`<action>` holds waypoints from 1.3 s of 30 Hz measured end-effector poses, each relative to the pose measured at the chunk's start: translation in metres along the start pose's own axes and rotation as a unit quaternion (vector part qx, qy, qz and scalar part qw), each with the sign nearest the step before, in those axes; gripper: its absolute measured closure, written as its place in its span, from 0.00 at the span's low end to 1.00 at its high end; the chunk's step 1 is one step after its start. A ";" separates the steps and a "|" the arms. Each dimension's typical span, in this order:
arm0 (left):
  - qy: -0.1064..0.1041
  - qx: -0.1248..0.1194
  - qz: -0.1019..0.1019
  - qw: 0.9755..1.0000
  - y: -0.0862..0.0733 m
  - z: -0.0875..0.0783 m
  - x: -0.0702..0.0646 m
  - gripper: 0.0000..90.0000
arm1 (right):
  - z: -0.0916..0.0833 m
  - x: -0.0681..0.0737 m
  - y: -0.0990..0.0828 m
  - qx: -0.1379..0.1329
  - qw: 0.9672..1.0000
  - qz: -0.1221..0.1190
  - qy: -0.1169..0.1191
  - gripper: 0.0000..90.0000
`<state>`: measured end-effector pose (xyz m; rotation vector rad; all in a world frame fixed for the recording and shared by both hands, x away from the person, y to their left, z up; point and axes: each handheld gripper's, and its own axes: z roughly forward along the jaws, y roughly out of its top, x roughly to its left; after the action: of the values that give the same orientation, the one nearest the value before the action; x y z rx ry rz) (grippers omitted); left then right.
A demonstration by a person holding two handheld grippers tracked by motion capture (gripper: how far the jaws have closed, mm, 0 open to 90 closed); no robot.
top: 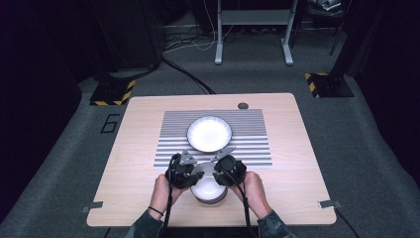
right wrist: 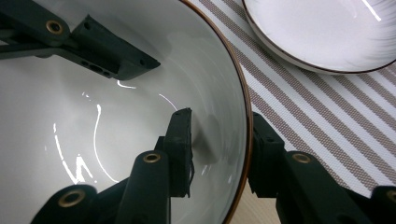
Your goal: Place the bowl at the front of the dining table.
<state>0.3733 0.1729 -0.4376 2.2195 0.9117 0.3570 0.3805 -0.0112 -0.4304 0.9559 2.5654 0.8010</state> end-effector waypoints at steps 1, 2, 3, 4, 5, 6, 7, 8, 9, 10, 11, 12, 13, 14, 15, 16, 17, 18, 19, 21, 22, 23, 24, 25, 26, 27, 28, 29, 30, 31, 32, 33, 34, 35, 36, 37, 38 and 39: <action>0.000 0.000 0.003 1.000 0.001 -0.001 0.001 0.82 | 0.000 0.001 0.000 0.000 1.000 0.002 -0.004 0.73; 0.003 0.000 0.009 1.000 0.002 -0.002 0.001 0.83 | 0.000 0.002 0.000 -0.002 1.000 0.003 -0.006 0.73; 0.005 -0.001 0.012 1.000 0.002 -0.002 0.000 0.84 | 0.000 0.001 0.001 -0.001 1.000 0.002 -0.005 0.73; 0.009 -0.004 0.016 1.000 0.001 -0.003 -0.001 0.85 | 0.000 0.001 0.001 -0.004 1.000 0.003 -0.006 0.73; 0.011 -0.006 0.020 1.000 0.001 -0.003 -0.002 0.85 | 0.000 0.002 0.000 -0.005 1.000 -0.001 -0.009 0.73; 0.013 -0.008 0.024 1.000 0.001 -0.004 -0.002 0.85 | 0.000 0.002 -0.001 -0.012 1.000 -0.011 -0.013 0.73; 0.014 -0.013 0.025 0.999 0.000 -0.004 -0.003 0.86 | 0.000 0.003 -0.001 -0.011 1.000 -0.007 -0.014 0.74; 0.014 -0.013 0.025 0.999 0.000 -0.004 -0.003 0.86 | 0.000 0.003 -0.001 -0.011 1.000 -0.007 -0.014 0.74; 0.020 -0.018 0.031 0.999 0.000 -0.006 -0.004 0.87 | -0.001 0.005 -0.003 -0.016 1.000 -0.013 -0.021 0.74; 0.026 -0.020 0.036 0.999 0.000 -0.006 -0.005 0.88 | -0.001 0.005 -0.003 -0.018 0.999 -0.016 -0.023 0.74; 0.029 -0.022 0.039 0.999 0.000 -0.007 -0.006 0.88 | -0.002 0.004 -0.003 -0.020 0.999 -0.019 -0.023 0.74; 0.034 -0.026 0.043 0.998 0.001 -0.008 -0.007 0.89 | -0.002 0.004 -0.004 -0.021 0.999 -0.021 -0.024 0.74; 0.037 -0.026 0.047 0.998 0.001 -0.009 -0.008 0.90 | -0.002 0.004 -0.004 -0.025 0.999 -0.024 -0.025 0.74; 0.040 -0.027 0.048 0.998 0.001 -0.009 -0.008 0.90 | -0.003 0.005 -0.005 -0.026 0.999 -0.022 -0.026 0.75; 0.042 -0.027 0.050 0.997 0.001 -0.009 -0.009 0.91 | -0.003 0.005 -0.005 -0.024 0.999 -0.017 -0.027 0.75; 0.045 -0.028 0.051 0.997 0.001 -0.010 -0.010 0.91 | -0.004 0.005 -0.005 -0.026 0.999 -0.019 -0.027 0.76; 0.045 -0.028 0.051 0.997 0.001 -0.010 -0.010 0.91 | -0.005 0.005 -0.005 -0.027 0.999 -0.018 -0.029 0.76; 0.049 -0.030 0.055 0.997 0.001 -0.010 -0.011 0.91 | -0.005 0.005 -0.006 -0.037 0.999 -0.018 -0.031 0.78; 0.051 -0.031 0.057 0.997 0.001 -0.011 -0.011 0.91 | -0.005 0.007 -0.006 -0.043 0.998 -0.010 -0.036 0.79; 0.053 -0.034 0.058 0.996 0.000 -0.011 -0.012 0.92 | -0.007 0.009 -0.007 -0.053 0.997 -0.015 -0.047 0.82; 0.055 -0.035 0.061 0.996 0.001 -0.011 -0.012 0.92 | -0.009 0.009 -0.007 -0.053 0.997 -0.018 -0.051 0.83; 0.055 -0.035 0.061 0.996 0.001 -0.011 -0.013 0.92 | -0.010 0.010 -0.007 -0.060 0.996 -0.021 -0.057 0.85; 0.056 -0.035 0.062 0.996 0.001 -0.011 -0.013 0.92 | -0.011 0.010 -0.007 -0.064 0.996 -0.022 -0.059 0.87; 0.058 -0.036 0.065 0.996 0.001 -0.011 -0.013 0.92 | -0.012 0.009 -0.007 -0.065 0.996 -0.025 -0.059 0.87; 0.058 -0.038 0.064 0.995 0.001 -0.012 -0.014 0.92 | -0.012 0.009 -0.007 -0.065 0.996 -0.026 -0.058 0.87; 0.061 -0.040 0.065 0.995 0.001 -0.012 -0.015 0.92 | -0.012 0.009 -0.006 -0.066 0.996 -0.027 -0.059 0.88; 0.064 -0.040 0.070 0.995 0.001 -0.012 -0.015 0.92 | -0.012 0.009 -0.006 -0.067 0.996 -0.026 -0.059 0.88; 0.067 -0.040 0.072 0.994 0.001 -0.013 -0.016 0.92 | -0.013 0.010 -0.006 -0.067 0.996 -0.023 -0.058 0.89; 0.067 -0.040 0.072 0.994 0.001 -0.013 -0.016 0.92 | -0.014 0.009 -0.005 -0.072 0.995 -0.023 -0.059 0.90; 0.072 -0.043 0.074 0.994 0.001 -0.014 -0.017 0.92 | -0.014 0.009 -0.005 -0.072 0.995 -0.023 -0.059 0.90; 0.077 -0.047 0.080 0.993 0.001 -0.015 -0.019 0.92 | -0.015 0.012 -0.005 -0.071 0.995 -0.022 -0.064 0.90; 0.080 -0.050 0.081 0.992 0.001 -0.015 -0.020 0.92 | -0.015 0.013 -0.005 -0.073 0.995 -0.026 -0.069 0.91; 0.080 -0.050 0.081 0.992 0.001 -0.015 -0.020 0.92 | -0.015 0.015 -0.006 -0.077 0.994 -0.031 -0.075 0.91; 0.082 -0.051 0.085 0.992 0.002 -0.016 -0.021 0.92 | -0.016 0.015 -0.006 -0.079 0.993 -0.031 -0.076 0.91; 0.084 -0.054 0.086 0.991 0.002 -0.016 -0.021 0.92 | -0.016 0.016 -0.007 -0.080 0.993 -0.029 -0.077 0.91; 0.086 -0.055 0.088 0.991 0.002 -0.017 -0.021 0.92 | -0.017 0.015 -0.007 -0.083 0.993 -0.033 -0.078 0.92; 0.090 -0.057 0.088 0.990 0.002 -0.017 -0.022 0.92 | -0.018 0.016 -0.008 -0.089 0.992 -0.033 -0.079 0.92; 0.090 -0.057 0.088 0.990 0.002 -0.017 -0.022 0.92 | -0.018 0.016 -0.008 -0.089 0.992 -0.033 -0.079 0.92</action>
<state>0.3506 0.1653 -0.4236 2.1922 0.7674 0.6851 0.3570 -0.0126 -0.4216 0.8412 2.3339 0.8816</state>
